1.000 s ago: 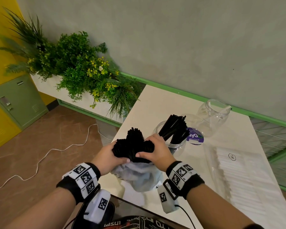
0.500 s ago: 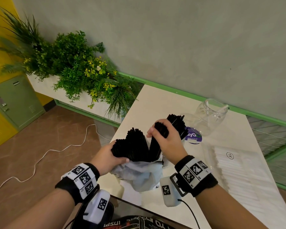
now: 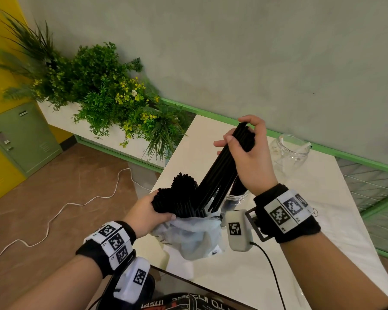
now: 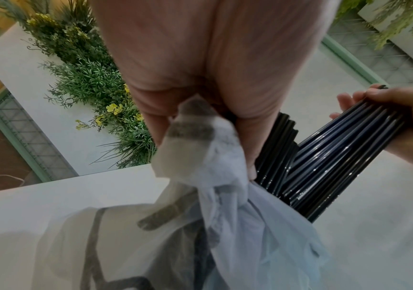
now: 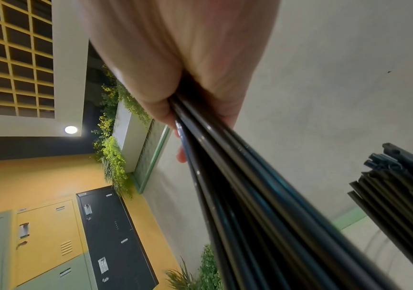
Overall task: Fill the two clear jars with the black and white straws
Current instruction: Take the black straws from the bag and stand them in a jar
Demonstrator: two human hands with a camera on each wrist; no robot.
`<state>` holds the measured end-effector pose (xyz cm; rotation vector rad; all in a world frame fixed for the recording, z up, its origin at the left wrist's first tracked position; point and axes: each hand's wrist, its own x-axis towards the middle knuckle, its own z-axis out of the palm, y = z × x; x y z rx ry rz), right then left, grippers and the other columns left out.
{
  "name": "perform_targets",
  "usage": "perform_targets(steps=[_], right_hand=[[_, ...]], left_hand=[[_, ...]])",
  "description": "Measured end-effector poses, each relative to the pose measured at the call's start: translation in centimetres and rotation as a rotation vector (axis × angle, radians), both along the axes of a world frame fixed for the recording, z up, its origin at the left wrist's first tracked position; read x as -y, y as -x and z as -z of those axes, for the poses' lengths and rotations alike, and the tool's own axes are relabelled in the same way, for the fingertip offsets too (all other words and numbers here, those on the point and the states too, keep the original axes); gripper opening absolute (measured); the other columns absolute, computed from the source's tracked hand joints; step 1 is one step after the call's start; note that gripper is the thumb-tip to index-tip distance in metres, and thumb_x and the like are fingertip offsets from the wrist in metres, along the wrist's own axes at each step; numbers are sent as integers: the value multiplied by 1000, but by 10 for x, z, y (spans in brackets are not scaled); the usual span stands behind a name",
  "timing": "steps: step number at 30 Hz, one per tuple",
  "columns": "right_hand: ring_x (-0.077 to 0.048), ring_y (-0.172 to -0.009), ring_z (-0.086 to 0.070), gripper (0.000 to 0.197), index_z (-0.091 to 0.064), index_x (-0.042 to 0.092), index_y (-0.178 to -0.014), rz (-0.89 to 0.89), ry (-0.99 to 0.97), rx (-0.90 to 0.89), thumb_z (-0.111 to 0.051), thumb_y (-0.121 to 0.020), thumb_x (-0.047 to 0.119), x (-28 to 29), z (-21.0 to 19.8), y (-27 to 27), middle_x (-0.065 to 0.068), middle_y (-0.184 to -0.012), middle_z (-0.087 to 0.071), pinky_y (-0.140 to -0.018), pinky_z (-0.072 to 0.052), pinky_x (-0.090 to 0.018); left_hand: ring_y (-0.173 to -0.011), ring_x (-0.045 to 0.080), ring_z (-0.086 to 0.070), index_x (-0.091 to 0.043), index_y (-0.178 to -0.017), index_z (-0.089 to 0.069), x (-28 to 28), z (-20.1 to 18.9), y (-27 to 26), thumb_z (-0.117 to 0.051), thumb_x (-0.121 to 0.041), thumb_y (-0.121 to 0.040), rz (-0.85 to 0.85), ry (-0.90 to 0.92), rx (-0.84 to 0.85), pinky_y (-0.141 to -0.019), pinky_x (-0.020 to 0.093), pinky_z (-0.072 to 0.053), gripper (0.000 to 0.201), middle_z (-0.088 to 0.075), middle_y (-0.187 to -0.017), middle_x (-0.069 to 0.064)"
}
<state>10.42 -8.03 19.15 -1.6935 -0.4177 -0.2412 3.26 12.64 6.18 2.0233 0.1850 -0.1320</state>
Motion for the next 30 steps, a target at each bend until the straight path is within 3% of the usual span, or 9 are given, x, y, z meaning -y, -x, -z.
perform_targets(steps=[2,6,11,17,21,26,30], right_hand=[[-23,-87,-71,29,-38,19,-117,13,-10,-3,-50,-95,3,2,-1,-3,-6,-93,-58,-83,-51,-59],[-24,-86,-71,29,-38,21,-113,21,-35,-30,-49,-95,2,4,-1,-7,-9,-95,-56,-82,-52,-60],[-23,-84,-71,27,-35,17,-113,-42,34,-46,-48,-96,0,-7,5,-2,-7,-94,-55,-79,-53,-57],[-28,-88,-71,29,-36,22,-110,25,-64,7,-47,-96,-1,14,-25,-13,-14,-101,-52,-77,-54,-60],[-30,-87,-70,30,-34,20,-109,92,-150,88,-47,-95,-3,31,-40,-18,-11,-97,-50,-77,-58,-49],[-32,-91,-69,33,-34,24,-107,231,-246,178,-44,-93,-4,48,-36,-22,-9,-98,-51,-84,-50,-63],[-30,-93,-69,37,-35,27,-105,293,-204,165,-42,-91,-7,53,-19,-24,-12,-98,-51,-88,-49,-61]], left_hand=[[-83,-4,-58,-39,-89,-53,0,0,0,-81,-10,-70,-5,7,-3,-63,7,-41,45,-65,-89,-14],[-87,4,-60,-38,-92,-54,0,0,-1,-81,-12,-70,-3,-5,-9,-70,15,-43,44,-66,-92,-12],[-90,5,-59,-31,-101,-56,1,1,-3,-82,-12,-70,3,-10,-8,-71,12,-41,45,-65,-95,-13],[-87,-1,-59,-31,-100,-57,-1,1,-3,-81,-10,-71,-3,-4,-15,-65,6,-40,43,-66,-94,-12],[-87,-4,-57,-28,-105,-57,-1,1,-4,-81,-12,-71,-7,-16,-18,-63,6,-38,45,-66,-94,-12],[-88,0,-60,-28,-107,-57,-1,2,-5,-81,-13,-72,2,-26,-21,-65,9,-40,45,-66,-96,-11],[-92,6,-62,-25,-110,-57,0,2,-5,-81,-12,-72,8,-17,-29,-67,11,-43,46,-67,-97,-9]])
